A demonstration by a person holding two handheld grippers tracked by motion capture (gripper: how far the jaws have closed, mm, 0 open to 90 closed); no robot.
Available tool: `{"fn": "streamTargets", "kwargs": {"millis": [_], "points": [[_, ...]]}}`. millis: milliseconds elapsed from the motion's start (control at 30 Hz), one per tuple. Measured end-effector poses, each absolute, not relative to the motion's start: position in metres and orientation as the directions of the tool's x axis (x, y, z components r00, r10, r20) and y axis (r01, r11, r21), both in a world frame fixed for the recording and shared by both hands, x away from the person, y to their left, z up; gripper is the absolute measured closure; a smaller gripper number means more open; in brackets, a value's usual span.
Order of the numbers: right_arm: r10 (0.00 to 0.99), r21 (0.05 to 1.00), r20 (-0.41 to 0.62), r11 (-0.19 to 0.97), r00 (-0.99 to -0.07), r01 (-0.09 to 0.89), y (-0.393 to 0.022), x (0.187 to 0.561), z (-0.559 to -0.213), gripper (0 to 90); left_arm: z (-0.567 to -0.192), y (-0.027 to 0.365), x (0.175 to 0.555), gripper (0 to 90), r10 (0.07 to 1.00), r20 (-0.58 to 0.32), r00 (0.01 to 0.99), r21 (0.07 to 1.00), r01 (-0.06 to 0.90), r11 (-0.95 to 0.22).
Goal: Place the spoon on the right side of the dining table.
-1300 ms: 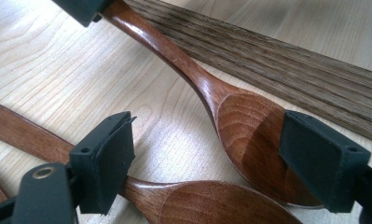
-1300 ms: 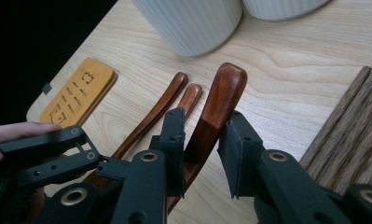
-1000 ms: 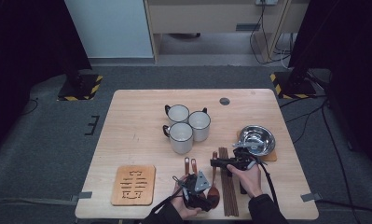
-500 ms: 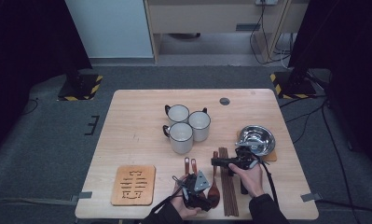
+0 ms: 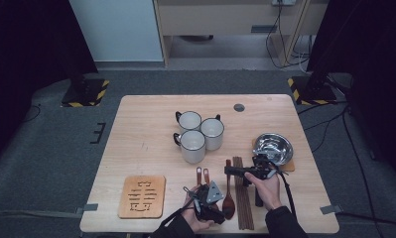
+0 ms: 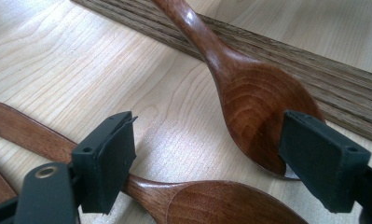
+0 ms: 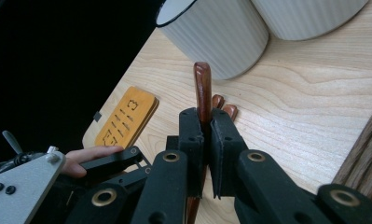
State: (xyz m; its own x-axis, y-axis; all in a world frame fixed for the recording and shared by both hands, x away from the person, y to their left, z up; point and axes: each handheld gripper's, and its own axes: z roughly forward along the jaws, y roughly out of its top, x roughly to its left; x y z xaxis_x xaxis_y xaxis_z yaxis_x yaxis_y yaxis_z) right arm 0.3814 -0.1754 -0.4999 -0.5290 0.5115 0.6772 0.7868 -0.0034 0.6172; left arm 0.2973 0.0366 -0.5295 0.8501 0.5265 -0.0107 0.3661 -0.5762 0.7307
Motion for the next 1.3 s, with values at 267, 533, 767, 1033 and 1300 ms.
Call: {"fn": "streamTargets", "kwargs": {"millis": [267, 533, 767, 1033, 1300], "points": [[0.519, 0.621, 0.672, -0.006, -0.529, 0.784, -0.176, 0.38, -0.496, 85.4, -0.529, 0.037, 0.298, 17.4, 0.538, -0.01, 0.843, 0.733, 0.372, -0.57], [0.534, 0.652, 0.65, -0.026, -0.541, 0.758, -0.183, 0.379, -0.486, 85.3, -0.523, 0.043, 0.297, 17.3, 0.545, -0.009, 0.839, 0.753, 0.364, -0.548], [0.544, 0.676, 0.637, -0.055, -0.546, 0.734, -0.192, 0.379, -0.479, 85.3, -0.511, 0.057, 0.3, 16.8, 0.571, -0.022, 0.821, 0.784, 0.368, -0.499], [0.562, 0.699, 0.621, -0.081, -0.546, 0.711, -0.201, 0.379, -0.473, 85.3, -0.505, 0.083, 0.303, 15.6, 0.621, -0.032, 0.784, 0.794, 0.397, -0.461], [0.575, 0.712, 0.611, -0.1, -0.544, 0.695, -0.206, 0.38, -0.47, 85.3, -0.504, 0.114, 0.307, 15.1, 0.679, -0.044, 0.733, 0.793, 0.439, -0.422]]}}
